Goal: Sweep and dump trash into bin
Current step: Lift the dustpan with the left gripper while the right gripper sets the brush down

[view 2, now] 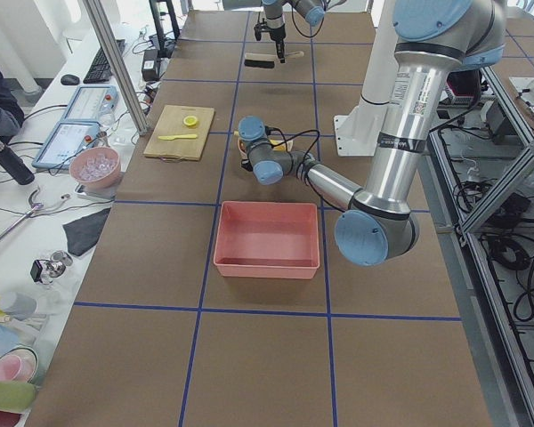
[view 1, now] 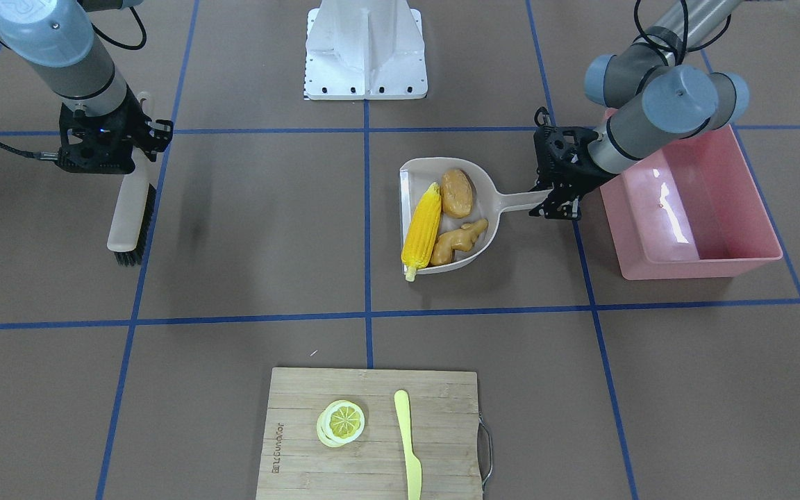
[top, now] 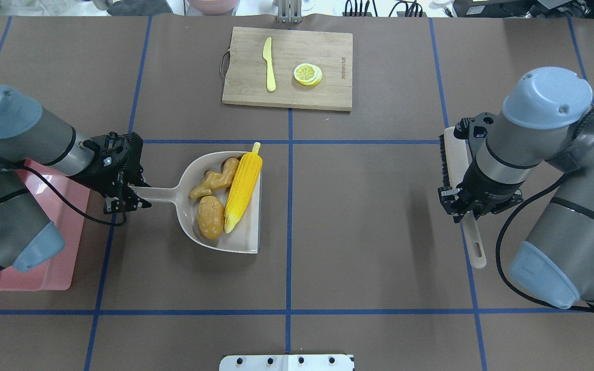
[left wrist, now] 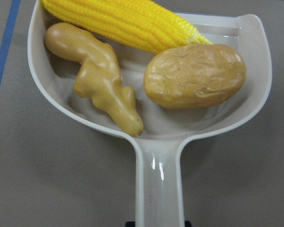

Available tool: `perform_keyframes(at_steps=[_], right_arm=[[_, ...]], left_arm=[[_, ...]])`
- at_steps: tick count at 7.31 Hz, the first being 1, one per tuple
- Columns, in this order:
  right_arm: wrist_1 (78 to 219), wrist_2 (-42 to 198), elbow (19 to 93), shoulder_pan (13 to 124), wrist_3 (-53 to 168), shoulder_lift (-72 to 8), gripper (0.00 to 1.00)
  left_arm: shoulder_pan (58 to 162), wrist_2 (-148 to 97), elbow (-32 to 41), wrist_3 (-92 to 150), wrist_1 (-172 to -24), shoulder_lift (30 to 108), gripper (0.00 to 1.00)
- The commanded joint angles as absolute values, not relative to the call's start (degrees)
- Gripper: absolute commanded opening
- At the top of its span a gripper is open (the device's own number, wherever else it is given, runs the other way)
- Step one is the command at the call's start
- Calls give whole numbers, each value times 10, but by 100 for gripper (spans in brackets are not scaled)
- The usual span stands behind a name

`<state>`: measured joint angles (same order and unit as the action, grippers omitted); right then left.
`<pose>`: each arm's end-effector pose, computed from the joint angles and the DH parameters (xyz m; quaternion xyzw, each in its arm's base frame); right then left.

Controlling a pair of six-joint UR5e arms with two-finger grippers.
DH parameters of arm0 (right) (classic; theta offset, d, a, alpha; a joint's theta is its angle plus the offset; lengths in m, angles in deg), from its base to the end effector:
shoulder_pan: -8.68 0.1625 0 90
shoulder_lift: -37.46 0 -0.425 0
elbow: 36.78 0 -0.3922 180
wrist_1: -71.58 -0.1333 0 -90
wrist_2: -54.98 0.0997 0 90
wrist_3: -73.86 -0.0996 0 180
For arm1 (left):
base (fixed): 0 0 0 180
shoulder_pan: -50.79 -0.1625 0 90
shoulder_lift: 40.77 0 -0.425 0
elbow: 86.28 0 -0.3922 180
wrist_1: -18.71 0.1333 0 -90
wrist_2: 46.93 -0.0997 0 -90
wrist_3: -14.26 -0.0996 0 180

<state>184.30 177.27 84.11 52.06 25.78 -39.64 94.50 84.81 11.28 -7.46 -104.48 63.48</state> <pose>-0.3093 -0.4025 0.3481 -0.0821 -0.3144 -0.0388 0.9449 0.3779 -0.4539 0.3897 0.3543 0.4006 0.5999 0.5951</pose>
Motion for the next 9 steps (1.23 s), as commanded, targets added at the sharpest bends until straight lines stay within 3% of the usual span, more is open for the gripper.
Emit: perform_keyframes(at_steps=[1,4,7,9], right_arm=[[1841,1776,854,540,311,-448,0],[1754,1780,836,566,331,-519,0],[1607,1817,748,579,305,-532,0],[1568,1831,730,578,306,-553,0]], left_arm=[[944,861,113,-55,-1069,638,0],[944,888,111,-6,-1129,638,0],[947,904,111,93,-1246,624,0],[981,904,113,121,-1319,585,0]])
